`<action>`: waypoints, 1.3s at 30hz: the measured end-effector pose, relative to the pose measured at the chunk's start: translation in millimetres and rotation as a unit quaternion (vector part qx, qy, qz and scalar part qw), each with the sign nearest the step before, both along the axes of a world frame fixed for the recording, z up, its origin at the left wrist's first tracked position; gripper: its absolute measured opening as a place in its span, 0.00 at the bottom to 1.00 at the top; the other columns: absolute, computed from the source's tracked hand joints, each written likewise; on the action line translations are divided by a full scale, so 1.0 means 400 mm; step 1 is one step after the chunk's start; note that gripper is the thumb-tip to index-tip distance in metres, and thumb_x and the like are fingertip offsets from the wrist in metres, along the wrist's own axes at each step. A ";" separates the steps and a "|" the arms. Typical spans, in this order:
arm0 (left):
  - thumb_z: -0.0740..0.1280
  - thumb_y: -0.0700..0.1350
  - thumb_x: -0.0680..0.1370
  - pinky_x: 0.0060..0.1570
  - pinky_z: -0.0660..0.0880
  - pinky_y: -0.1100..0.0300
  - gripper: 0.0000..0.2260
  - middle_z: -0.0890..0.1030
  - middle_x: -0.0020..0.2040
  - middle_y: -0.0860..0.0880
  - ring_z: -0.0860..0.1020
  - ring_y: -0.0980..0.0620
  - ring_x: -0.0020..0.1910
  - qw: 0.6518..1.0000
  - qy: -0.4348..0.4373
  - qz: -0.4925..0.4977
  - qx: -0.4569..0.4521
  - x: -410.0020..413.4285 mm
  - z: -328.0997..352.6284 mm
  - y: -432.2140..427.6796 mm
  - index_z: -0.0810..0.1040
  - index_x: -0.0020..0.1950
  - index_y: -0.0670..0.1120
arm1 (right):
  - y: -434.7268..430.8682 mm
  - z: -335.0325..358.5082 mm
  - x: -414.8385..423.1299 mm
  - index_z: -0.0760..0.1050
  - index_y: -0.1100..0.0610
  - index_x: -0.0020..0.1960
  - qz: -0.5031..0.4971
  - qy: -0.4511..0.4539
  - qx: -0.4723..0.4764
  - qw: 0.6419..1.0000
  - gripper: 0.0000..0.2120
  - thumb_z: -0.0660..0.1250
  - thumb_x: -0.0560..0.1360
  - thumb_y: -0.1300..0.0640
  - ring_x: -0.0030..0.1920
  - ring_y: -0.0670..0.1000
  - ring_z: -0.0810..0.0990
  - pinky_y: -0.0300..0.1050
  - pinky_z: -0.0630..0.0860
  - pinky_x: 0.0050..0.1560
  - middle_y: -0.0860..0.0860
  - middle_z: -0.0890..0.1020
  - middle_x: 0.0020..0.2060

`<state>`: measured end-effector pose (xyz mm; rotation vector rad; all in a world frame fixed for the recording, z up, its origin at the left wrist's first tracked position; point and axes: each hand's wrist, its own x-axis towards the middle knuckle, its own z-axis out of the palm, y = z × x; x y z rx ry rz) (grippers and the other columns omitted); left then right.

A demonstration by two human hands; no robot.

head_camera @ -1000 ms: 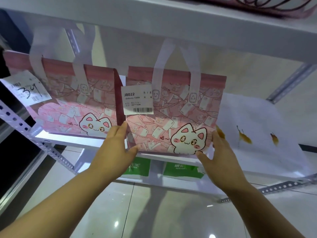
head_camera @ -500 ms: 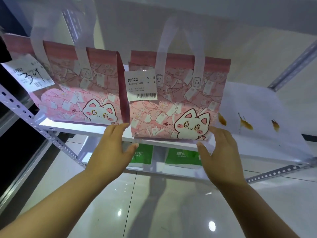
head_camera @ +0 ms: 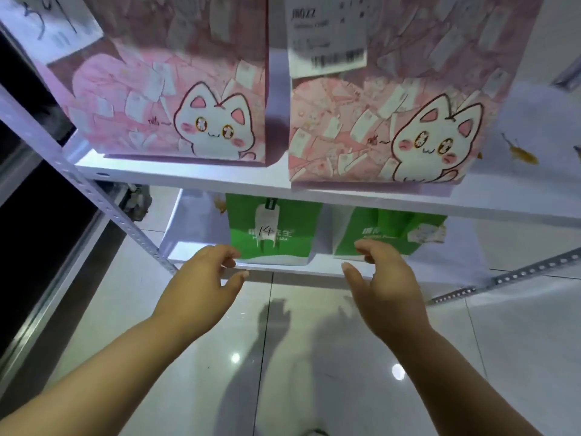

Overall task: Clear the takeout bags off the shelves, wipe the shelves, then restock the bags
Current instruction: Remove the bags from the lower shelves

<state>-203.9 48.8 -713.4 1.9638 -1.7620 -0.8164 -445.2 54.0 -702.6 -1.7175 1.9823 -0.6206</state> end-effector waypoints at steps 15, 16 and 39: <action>0.68 0.49 0.75 0.54 0.71 0.56 0.27 0.70 0.64 0.46 0.75 0.49 0.55 0.997 0.013 0.050 -0.054 0.046 -0.458 -0.121 0.64 0.71 0.45 | -0.131 -0.436 0.029 0.67 0.54 0.69 0.007 0.028 0.019 0.999 0.24 0.67 0.75 0.53 0.60 0.52 0.75 0.46 0.71 0.59 0.51 0.76 0.63; 0.68 0.50 0.75 0.58 0.70 0.54 0.29 0.68 0.67 0.45 0.74 0.47 0.59 0.997 0.003 0.052 -0.056 0.050 -0.482 -0.134 0.61 0.72 0.44 | -0.142 -0.456 0.031 0.65 0.54 0.70 0.010 0.027 0.020 0.999 0.25 0.67 0.75 0.53 0.62 0.52 0.74 0.47 0.71 0.61 0.51 0.75 0.64; 0.68 0.52 0.75 0.63 0.67 0.55 0.33 0.66 0.71 0.47 0.70 0.48 0.66 0.996 -0.010 0.014 -0.090 0.048 -0.588 -0.206 0.57 0.76 0.48 | -0.189 -0.549 0.056 0.48 0.52 0.77 0.071 -0.030 0.029 0.997 0.37 0.66 0.76 0.51 0.72 0.52 0.64 0.49 0.63 0.71 0.49 0.62 0.74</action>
